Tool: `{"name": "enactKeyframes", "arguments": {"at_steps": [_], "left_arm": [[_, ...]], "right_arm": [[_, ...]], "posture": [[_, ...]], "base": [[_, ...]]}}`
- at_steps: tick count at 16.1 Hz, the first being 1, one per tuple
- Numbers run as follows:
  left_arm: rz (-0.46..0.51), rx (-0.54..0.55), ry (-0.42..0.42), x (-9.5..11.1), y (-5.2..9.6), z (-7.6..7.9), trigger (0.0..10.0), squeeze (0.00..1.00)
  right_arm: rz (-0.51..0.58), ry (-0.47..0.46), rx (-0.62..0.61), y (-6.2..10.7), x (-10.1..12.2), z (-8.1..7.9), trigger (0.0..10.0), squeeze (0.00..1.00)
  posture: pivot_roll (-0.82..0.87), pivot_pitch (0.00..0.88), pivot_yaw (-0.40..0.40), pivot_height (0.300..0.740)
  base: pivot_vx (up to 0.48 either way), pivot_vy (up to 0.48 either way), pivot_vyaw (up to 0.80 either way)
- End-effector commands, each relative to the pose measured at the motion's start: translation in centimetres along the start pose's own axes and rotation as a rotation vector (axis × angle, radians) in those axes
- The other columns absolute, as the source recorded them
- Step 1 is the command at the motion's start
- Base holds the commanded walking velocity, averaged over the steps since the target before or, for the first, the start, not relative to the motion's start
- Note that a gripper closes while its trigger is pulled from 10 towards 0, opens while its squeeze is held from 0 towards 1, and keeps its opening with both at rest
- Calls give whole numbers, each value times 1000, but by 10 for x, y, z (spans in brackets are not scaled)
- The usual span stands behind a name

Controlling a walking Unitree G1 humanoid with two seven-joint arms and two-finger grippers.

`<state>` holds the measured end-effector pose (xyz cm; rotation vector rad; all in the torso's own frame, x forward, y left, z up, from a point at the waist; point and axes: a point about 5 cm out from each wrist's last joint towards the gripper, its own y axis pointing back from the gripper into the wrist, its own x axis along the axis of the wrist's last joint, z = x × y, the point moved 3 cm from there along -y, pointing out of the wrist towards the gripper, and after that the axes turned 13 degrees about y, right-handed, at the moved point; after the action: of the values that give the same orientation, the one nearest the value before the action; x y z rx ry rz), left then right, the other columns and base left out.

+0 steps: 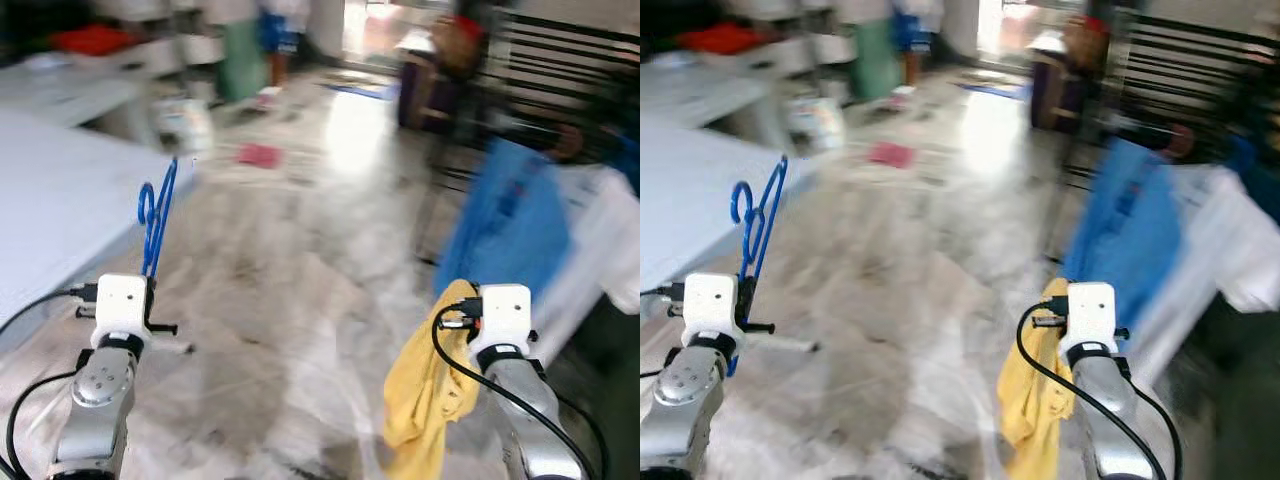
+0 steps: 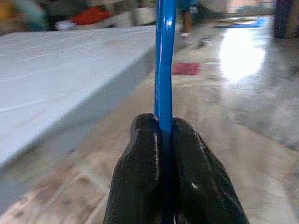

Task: Hang hanger

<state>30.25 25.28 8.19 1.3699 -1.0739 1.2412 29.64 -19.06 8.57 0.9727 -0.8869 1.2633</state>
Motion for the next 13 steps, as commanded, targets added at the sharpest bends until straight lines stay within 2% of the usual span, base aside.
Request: {"name": "enactKeyframes", "arguments": {"at_steps": [1, 4, 6, 7, 9, 13], "left_arm": [[35, -26, 9, 10, -4, 8, 10000, 0], [52, -66, 1, 16, -7, 22, 10000, 0], [55, -76, 42, 21, -8, 29, 10000, 0], [62, -79, 35, 22, -6, 35, 10000, 0], [72, -74, 54, 20, 2, 49, 10000, 0], [43, -102, 79, 15, 11, 63, 10000, 0]], "right_arm": [[56, 4, -12, -2, 14, 4, 10000, 0], [74, -5, 5, -6, 20, 3, 10000, 0], [96, -34, 3, -12, 31, 6, 10000, 0], [122, -22, 13, -15, 38, 5, 10000, 0], [154, -34, -12, -17, 49, 12, 10000, 0], [136, -31, 4, -15, 44, 7, 10000, 0]], "posture": [[64, 0, -48, 740], [67, 0, -52, 740], [70, 0, -48, 740], [68, 0, -46, 740], [63, 0, -44, 740], [70, 0, -49, 740]], "base": [[0, 0, 800], [0, 0, 800], [0, 0, 800], [0, 0, 800], [0, 0, 800], [0, 0, 800]]}}
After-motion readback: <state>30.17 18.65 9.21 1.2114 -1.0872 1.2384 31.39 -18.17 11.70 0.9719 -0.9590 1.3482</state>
